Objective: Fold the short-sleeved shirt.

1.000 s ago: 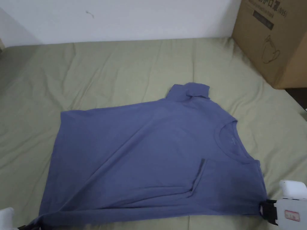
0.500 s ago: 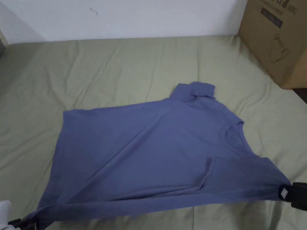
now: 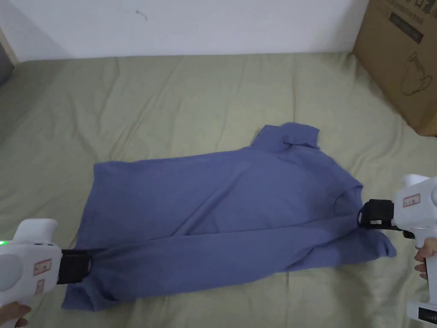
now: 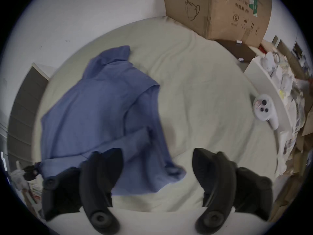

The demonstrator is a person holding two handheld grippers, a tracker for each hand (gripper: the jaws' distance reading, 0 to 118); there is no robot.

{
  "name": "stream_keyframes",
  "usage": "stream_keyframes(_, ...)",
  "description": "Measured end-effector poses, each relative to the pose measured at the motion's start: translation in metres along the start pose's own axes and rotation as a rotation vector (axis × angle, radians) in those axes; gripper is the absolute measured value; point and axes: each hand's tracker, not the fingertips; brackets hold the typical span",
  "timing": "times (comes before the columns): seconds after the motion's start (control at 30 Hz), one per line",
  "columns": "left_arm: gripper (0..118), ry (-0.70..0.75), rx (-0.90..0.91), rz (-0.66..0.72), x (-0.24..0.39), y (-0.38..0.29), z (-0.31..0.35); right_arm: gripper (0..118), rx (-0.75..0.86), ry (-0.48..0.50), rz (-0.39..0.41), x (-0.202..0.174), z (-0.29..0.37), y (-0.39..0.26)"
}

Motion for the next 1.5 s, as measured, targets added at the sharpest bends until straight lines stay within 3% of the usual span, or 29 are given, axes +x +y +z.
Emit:
stream_keyframes(0.03, 100, -0.008, 0.01, 0.01, -0.004, -0.003, 0.003, 89, 0.027, -0.002, 0.004, 0.002, 0.003, -0.003)
stream_keyframes(0.17, 98, -0.051, 0.048, 0.102, -0.018, -0.025, 0.024, 89, 0.08, 0.075, -0.002, 0.013, 0.031, -0.021)
stream_keyframes(0.2, 90, -0.077, 0.059, 0.126, -0.02, -0.034, 0.03, 86, 0.108, 0.092, -0.004, 0.015, 0.041, -0.03)
stream_keyframes(0.23, 67, -0.109, 0.084, 0.158, -0.021, -0.045, 0.037, 68, 0.12, 0.1, 0.001, 0.016, 0.051, -0.041)
stream_keyframes(0.3, 19, -0.148, 0.099, 0.216, -0.021, -0.066, 0.045, 15, 0.125, 0.101, 0.011, 0.018, 0.063, -0.063)
stream_keyframes(0.33, 0, -0.156, 0.101, 0.239, -0.018, -0.078, 0.046, 1, 0.129, 0.095, 0.011, 0.018, 0.067, -0.075)
stream_keyframes(0.53, 1, -0.159, 0.084, 0.253, -0.011, -0.099, 0.026, 1, 0.063, 0.153, 0.0, 0.019, 0.067, -0.125)
stream_keyframes(0.57, 10, -0.165, 0.091, 0.261, -0.011, -0.096, 0.021, 1, 0.059, 0.149, -0.008, 0.02, 0.064, -0.127)
stream_keyframes(0.6, 32, -0.164, 0.092, 0.264, -0.01, -0.092, 0.015, 1, 0.05, 0.152, -0.02, 0.022, 0.062, -0.13)
stream_keyframes(0.63, 64, -0.16, 0.083, 0.259, -0.008, -0.086, 0.007, 1, 0.039, 0.157, -0.044, 0.024, 0.06, -0.132)
stream_keyframes(0.67, 76, -0.15, 0.072, 0.252, -0.004, -0.081, 0.001, 1, 0.035, 0.163, -0.065, 0.026, 0.06, -0.133)
stream_keyframes(0.87, 72, -0.066, 0.03, 0.141, 0.014, -0.074, -0.028, 1, 0.031, 0.155, -0.092, 0.035, 0.055, -0.13)
stream_keyframes(0.9, 64, -0.048, 0.034, 0.134, 0.015, -0.074, -0.025, 1, 0.031, 0.152, -0.102, 0.036, 0.053, -0.127)
stream_keyframes(0.93, 40, -0.005, 0.053, 0.118, 0.016, -0.073, -0.019, 1, 0.04, 0.15, -0.112, 0.037, 0.05, -0.122)
stream_keyframes(0.97, 8, 0.017, 0.08, 0.12, 0.015, -0.073, -0.017, 7, 0.046, 0.143, -0.119, 0.043, 0.042, -0.116)
stream_keyframes(1.0, 6, -0.016, 0.072, 0.14, 0.013, -0.071, -0.016, 23, 0.057, 0.121, -0.129, 0.042, 0.037, -0.108)
stream_keyframes(1.03, 6, -0.044, 0.036, 0.151, 0.011, -0.068, -0.019, 51, 0.064, 0.114, -0.125, 0.041, 0.031, -0.099)
stream_keyframes(1.07, 6, -0.032, 0.049, 0.138, 0.011, -0.067, -0.016, 67, 0.068, 0.119, -0.119, 0.041, 0.025, -0.09)
stream_keyframes(1.1, 6, -0.035, 0.053, 0.129, 0.01, -0.067, -0.015, 70, 0.079, 0.127, -0.113, 0.036, 0.021, -0.082)
stream_keyframes(1.17, 6, -0.06, 0.055, 0.157, 0.003, -0.064, -0.01, 70, 0.079, 0.138, -0.097, 0.032, 0.001, -0.063)
stream_keyframes(1.23, 6, -0.09, 0.074, 0.203, -0.003, -0.063, -0.003, 69, -0.033, 0.12, -0.053, 0.026, -0.031, -0.048)
stream_keyframes(1.3, 6, -0.107, 0.081, 0.225, -0.008, -0.061, 0.002, 67, -0.135, 0.065, -0.088, 0.018, -0.046, -0.044)
stream_keyframes(1.33, 6, -0.106, 0.086, 0.224, -0.009, -0.059, 0.005, 60, -0.092, 0.05, -0.024, 0.014, -0.042, -0.043)
stream_keyframes(1.37, 6, -0.106, 0.088, 0.218, -0.009, -0.058, 0.007, 44, -0.081, 0.052, 0.015, 0.015, -0.045, -0.04)
stream_keyframes(1.4, 6, -0.101, 0.089, 0.204, -0.008, -0.057, 0.008, 20, -0.058, 0.05, 0.047, 0.014, -0.041, -0.038)
stream_keyframes(1.43, 6, -0.099, 0.089, 0.195, -0.007, -0.056, 0.008, 12, -0.056, 0.093, 0.021, 0.016, -0.038, -0.037)
stream_keyframes(1.47, 6, -0.099, 0.086, 0.186, -0.006, -0.055, 0.01, 12, -0.082, 0.167, -0.046, 0.017, -0.037, -0.035)
stream_keyframes(1.5, 6, -0.086, 0.086, 0.172, -0.006, -0.054, 0.011, 12, -0.079, 0.119, -0.026, 0.016, -0.032, -0.034)
